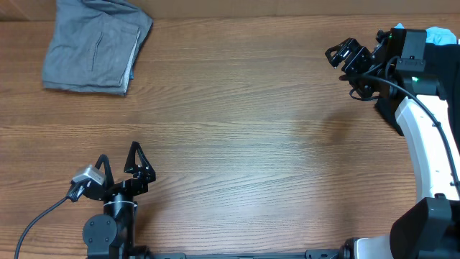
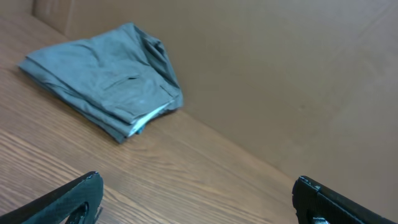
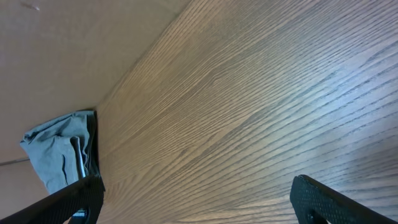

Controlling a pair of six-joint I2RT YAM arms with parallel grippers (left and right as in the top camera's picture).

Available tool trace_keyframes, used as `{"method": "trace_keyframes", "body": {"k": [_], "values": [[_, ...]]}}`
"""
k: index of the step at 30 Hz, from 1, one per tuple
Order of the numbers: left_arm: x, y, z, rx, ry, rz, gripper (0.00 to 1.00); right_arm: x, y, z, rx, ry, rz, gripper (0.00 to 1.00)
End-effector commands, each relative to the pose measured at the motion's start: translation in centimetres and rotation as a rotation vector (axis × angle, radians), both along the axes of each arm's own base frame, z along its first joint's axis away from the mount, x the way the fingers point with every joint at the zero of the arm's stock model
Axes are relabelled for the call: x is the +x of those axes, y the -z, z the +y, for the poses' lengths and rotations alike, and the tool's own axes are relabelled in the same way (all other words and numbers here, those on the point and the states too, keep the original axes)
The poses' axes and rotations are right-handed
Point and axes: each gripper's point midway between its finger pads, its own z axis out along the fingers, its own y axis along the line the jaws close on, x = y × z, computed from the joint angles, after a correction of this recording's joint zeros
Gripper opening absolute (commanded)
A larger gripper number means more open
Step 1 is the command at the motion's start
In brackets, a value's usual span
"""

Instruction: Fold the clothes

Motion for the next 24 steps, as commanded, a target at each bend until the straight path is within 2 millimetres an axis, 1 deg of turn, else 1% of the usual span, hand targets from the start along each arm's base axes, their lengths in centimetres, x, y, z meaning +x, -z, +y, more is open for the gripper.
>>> {"method": "trace_keyframes", "body": {"k": [1, 4, 9, 12, 14, 17, 19, 24], "values": [[0.0, 0.4, 0.6, 0.036, -0.035, -0.019, 1.0, 0.1, -0.2, 0.0, 0.006, 0.0, -0.007, 1.0], [0.1, 1.1, 0.4, 0.074, -0.023, -0.025, 1.0, 0.1, -0.2, 0.0, 0.006, 0.0, -0.007, 1.0], [0.7, 1.3, -1.4, 0.225, 0.077, -0.053, 1.0, 0.1, -0.2, 0.0, 0.005, 0.0, -0.007, 1.0], [0.8, 1.8, -1.8, 0.288, 0.103, -0.039, 1.0, 0.1, -0.2, 0.0, 0.006, 0.0, -0.007, 1.0], [0.9, 2.9, -1.9, 0.318, 0.113, -0.016, 1.0, 0.1, -0.2, 0.0, 0.006, 0.0, -0.007, 1.0], [1.2, 4.6, -1.9, 0.314, 0.118, 0.018, 1.0, 0.1, -0.2, 0.0, 0.006, 0.0, -0.007, 1.0], [1.1, 5.9, -1.9, 0.315, 0.125, 0.072, 1.0, 0.1, -0.2, 0.0, 0.006, 0.0, -0.007, 1.0], [1.1, 5.9, -2.0, 0.403, 0.135, 0.075, 1.0, 0.1, -0.2, 0.0, 0.005, 0.0, -0.007, 1.0]]}}
